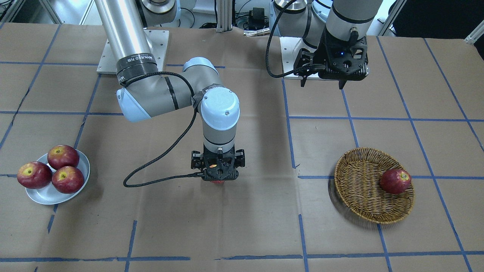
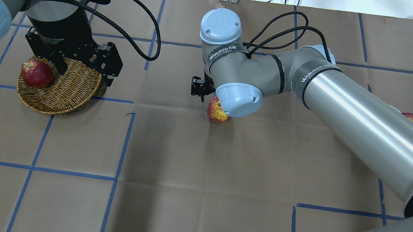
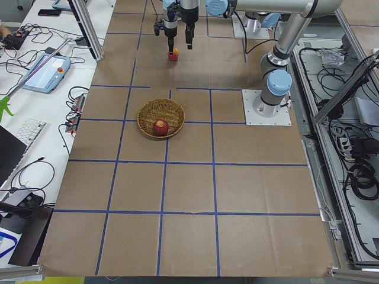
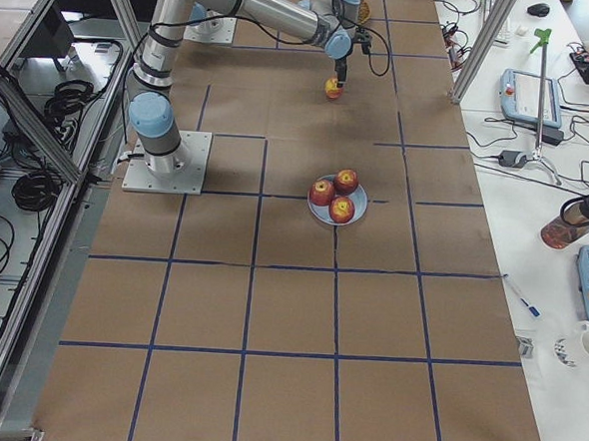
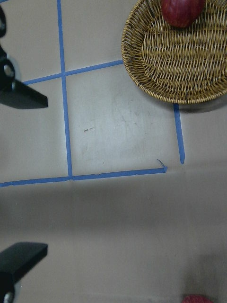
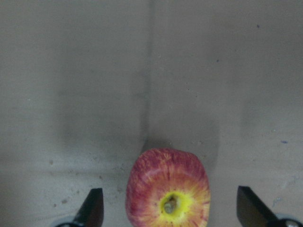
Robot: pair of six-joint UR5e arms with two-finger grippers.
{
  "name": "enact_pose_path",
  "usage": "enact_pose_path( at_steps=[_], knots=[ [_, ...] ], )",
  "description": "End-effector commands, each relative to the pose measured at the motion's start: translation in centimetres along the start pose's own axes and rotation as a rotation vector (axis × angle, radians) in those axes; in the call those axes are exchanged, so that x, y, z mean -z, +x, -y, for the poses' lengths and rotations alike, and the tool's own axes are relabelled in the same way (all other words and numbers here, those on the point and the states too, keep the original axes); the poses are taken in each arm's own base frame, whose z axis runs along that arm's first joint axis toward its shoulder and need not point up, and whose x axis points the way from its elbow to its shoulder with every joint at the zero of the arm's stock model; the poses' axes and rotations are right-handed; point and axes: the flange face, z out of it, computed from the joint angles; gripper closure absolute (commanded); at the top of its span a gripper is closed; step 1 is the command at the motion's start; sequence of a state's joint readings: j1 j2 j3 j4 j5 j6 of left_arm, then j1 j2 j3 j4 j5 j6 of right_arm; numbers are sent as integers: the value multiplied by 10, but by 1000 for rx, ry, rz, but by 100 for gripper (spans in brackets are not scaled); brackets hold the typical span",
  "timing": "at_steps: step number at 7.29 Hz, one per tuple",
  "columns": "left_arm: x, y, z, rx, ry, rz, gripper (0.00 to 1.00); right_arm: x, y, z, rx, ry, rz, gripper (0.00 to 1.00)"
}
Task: Transfer apple from basket to plate
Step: 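Lower the right gripper and grasp the apple, then lift it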
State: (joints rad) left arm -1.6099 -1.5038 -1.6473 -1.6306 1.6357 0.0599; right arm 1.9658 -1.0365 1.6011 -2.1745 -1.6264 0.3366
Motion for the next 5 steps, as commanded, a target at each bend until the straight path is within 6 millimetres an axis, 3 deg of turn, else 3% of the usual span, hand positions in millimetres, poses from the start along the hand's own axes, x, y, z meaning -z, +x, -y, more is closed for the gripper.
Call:
enact_pose_path(
  at_steps=[1, 5],
  knots=[
    [0, 0, -1, -1, 0, 1, 1, -28, 2, -6, -9, 18, 5, 1],
    [0, 2, -1, -5, -1, 3, 1, -28, 0, -9, -10, 13, 3, 38]
  ],
)
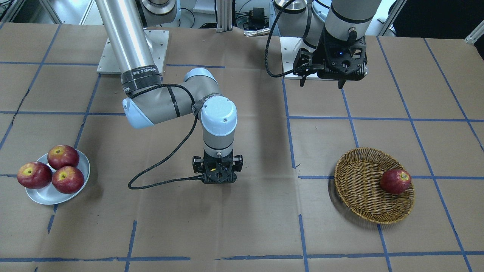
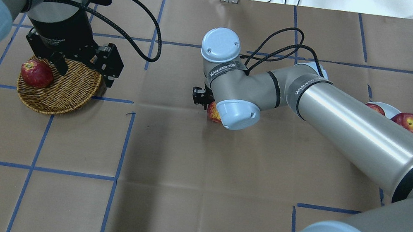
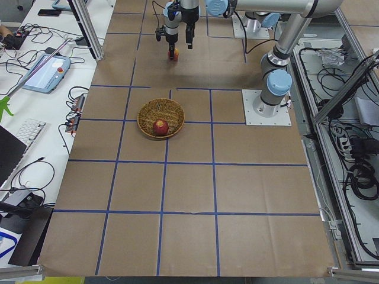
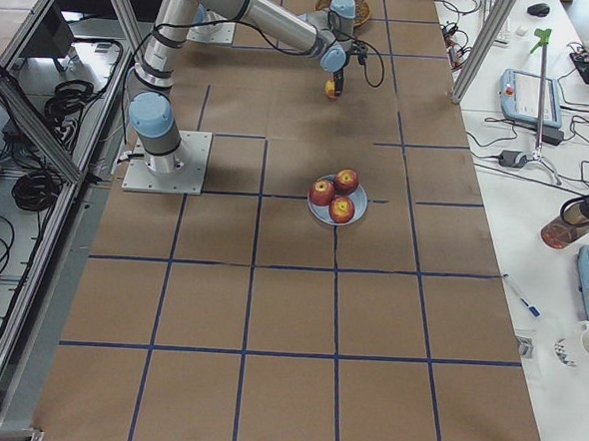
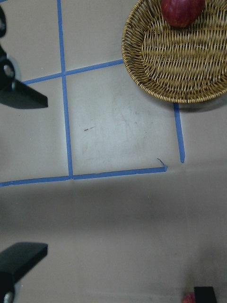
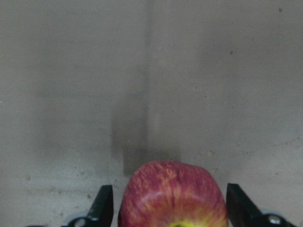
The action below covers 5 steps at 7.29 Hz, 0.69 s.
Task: Transfer apple from basket to plate
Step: 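Lower the right gripper and grasp the apple, then lift it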
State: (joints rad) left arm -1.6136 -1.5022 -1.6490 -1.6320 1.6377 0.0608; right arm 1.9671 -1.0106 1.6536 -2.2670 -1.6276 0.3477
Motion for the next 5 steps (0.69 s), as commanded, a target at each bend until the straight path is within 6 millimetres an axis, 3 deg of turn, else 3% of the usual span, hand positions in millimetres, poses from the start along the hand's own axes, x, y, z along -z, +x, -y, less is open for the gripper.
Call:
enact_pose_path(
  at_steps=[1, 3, 4, 5],
  knots=[
    [0, 0, 0, -1, -1, 1, 1, 7, 2, 2, -3, 6, 3, 48],
    [1, -1, -1, 1, 2, 1, 1, 34, 15, 10, -23, 34, 12, 53],
    [1, -1, -2, 1, 0, 0, 1, 64, 38, 10, -35, 14, 3, 53],
    [1, 0, -1, -1, 2, 1, 1, 99, 97, 21, -38, -3, 1, 54]
  ],
)
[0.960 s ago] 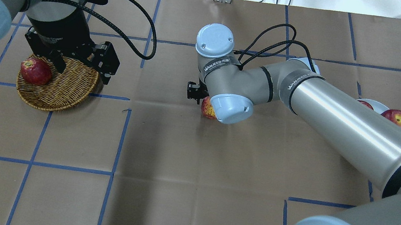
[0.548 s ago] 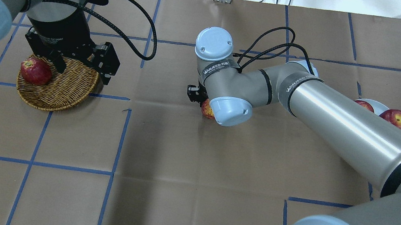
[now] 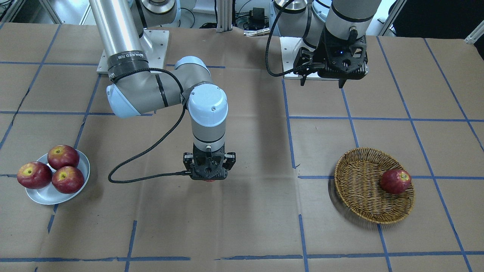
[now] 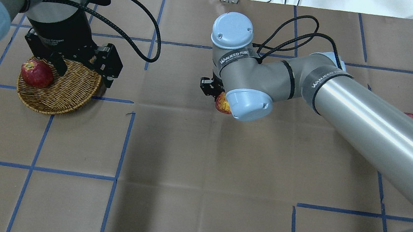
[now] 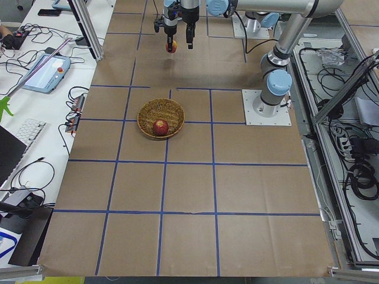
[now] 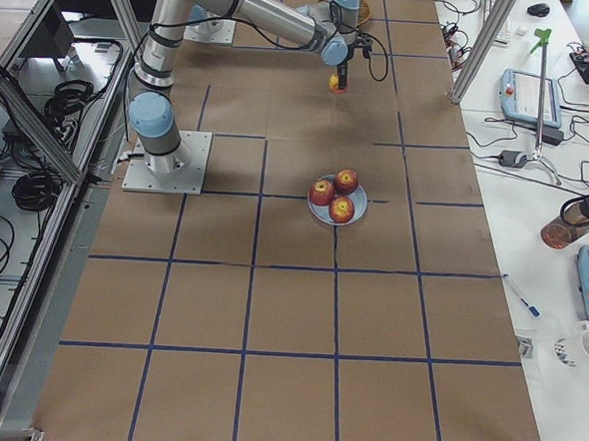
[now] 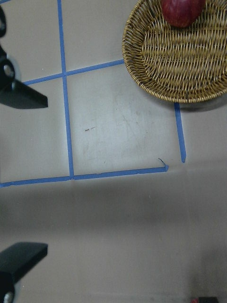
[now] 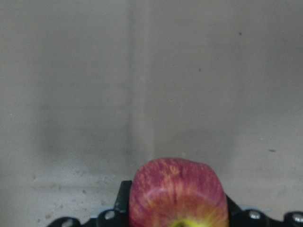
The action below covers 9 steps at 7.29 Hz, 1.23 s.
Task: Transfer apple from basket to plate
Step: 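Carry the apple with the right gripper onto the white plate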
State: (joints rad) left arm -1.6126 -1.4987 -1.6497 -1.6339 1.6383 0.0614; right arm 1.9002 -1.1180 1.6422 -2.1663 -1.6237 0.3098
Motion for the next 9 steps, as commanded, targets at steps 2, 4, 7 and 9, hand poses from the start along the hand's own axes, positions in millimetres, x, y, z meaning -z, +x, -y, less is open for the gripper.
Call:
enact_pose_path(
  at_steps=[2, 4, 7, 9],
  knots=[
    [1, 2, -1, -4, 3, 0, 1, 75, 194, 25, 71, -45, -16, 54],
    [0, 2, 1, -4, 0, 0, 1, 67, 301, 19, 54, -76, -21, 54],
    [0, 2, -1, -9, 1, 2, 1, 55, 406, 9, 124, -79, -10, 59],
    [0, 3, -1, -10, 0, 2, 1, 33, 437, 4, 157, -54, 15, 59]
  ],
)
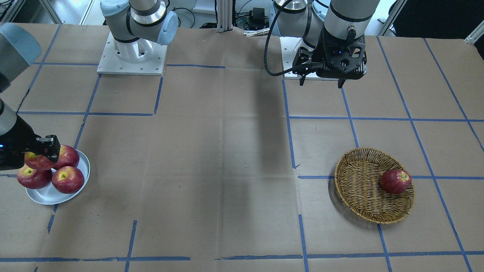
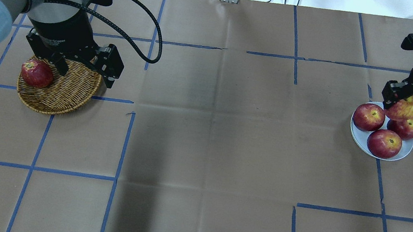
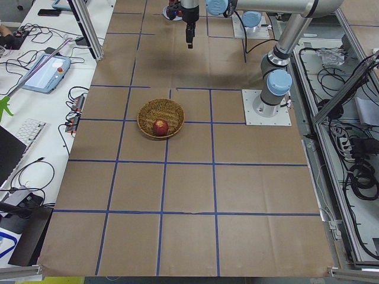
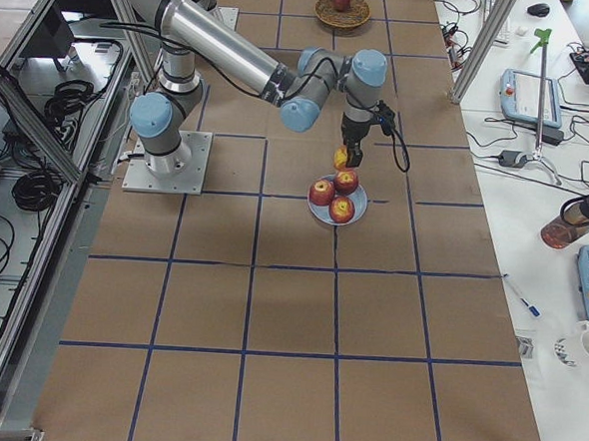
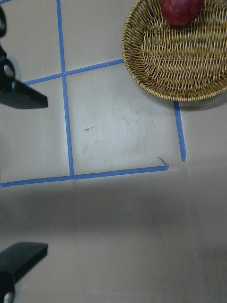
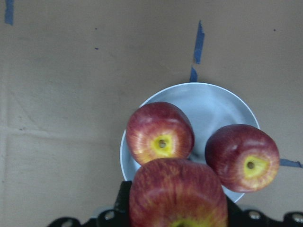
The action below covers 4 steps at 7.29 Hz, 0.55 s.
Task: Transfer apple from basket to plate
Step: 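Carry the apple with the right gripper onto the white plate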
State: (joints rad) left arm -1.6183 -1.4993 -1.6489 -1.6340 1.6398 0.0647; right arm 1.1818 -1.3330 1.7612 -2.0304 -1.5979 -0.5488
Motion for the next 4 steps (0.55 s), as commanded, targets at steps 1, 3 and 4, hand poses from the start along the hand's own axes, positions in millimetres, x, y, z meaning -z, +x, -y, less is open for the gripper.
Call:
enact_pose_path(
  at_steps=[1, 3, 4],
  knots=[
    [0, 0, 0, -1, 1, 2, 1, -26, 23, -9, 6, 14, 19, 59],
    [1, 1, -1, -5, -2, 3, 1, -37, 29, -10, 4, 17, 17, 59],
    [1, 1, -1, -4, -1, 3, 1, -50, 32, -5, 3, 18, 18, 59]
  ],
)
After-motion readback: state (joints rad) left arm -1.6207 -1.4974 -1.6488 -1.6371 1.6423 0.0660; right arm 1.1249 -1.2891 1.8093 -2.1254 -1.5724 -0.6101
